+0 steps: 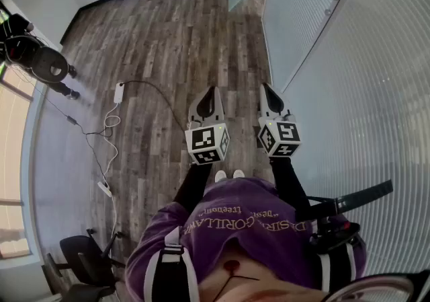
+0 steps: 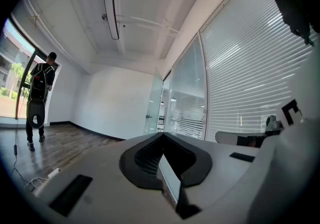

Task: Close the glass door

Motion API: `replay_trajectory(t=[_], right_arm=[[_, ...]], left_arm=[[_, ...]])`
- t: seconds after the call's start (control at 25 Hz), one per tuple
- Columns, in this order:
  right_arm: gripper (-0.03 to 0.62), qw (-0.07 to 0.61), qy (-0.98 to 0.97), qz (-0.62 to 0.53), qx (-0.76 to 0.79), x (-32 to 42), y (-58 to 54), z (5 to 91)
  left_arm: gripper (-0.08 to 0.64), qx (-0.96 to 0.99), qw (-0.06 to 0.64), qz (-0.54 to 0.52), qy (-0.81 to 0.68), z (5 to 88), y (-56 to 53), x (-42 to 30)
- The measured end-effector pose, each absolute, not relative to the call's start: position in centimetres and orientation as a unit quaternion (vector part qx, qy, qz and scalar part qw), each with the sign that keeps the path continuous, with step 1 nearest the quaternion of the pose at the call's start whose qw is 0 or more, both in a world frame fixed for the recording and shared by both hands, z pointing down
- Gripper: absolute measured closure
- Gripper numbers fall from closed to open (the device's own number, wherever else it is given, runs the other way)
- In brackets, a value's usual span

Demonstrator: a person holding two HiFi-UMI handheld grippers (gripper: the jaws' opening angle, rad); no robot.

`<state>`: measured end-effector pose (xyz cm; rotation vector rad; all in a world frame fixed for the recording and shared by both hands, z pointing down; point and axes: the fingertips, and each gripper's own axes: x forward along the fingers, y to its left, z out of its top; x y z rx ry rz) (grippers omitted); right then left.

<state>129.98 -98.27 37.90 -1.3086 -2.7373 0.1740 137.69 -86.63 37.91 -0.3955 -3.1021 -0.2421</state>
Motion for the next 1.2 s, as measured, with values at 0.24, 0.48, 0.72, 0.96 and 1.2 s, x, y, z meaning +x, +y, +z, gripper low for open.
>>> replay_trajectory(t=[0.24, 0.48, 0.72, 0.96, 1.2], right_arm=[[0.603, 0.063, -0.903, 0.059, -0.420, 128.3, -98.1, 38.6], [0.603, 0.062, -0.904, 0.053, -0.419, 126.8, -96.9, 38.9], [0.603, 0.062, -0.903, 0.041, -0.424, 126.2, -95.7, 39.2], [0.603, 0.070, -0.906, 0.032, -0.417, 126.3, -93.8, 40.5], [0.603, 0.070, -0.913, 0.028, -0.400, 125.5, -92.6, 41.2]], left_arm=[[0.558, -0.127, 0.013, -0.080, -0.989, 38.6, -86.2, 136.4], [0.558, -0.125, 0.015, -0.081, -0.989, 39.0, -85.1, 134.7], [0.558, -0.127, 0.026, -0.082, -0.988, 39.7, -84.2, 134.1], [0.560, -0.145, 0.035, -0.082, -0.985, 41.2, -81.5, 135.1], [0.558, -0.134, 0.044, -0.083, -0.987, 42.4, -80.1, 134.7]])
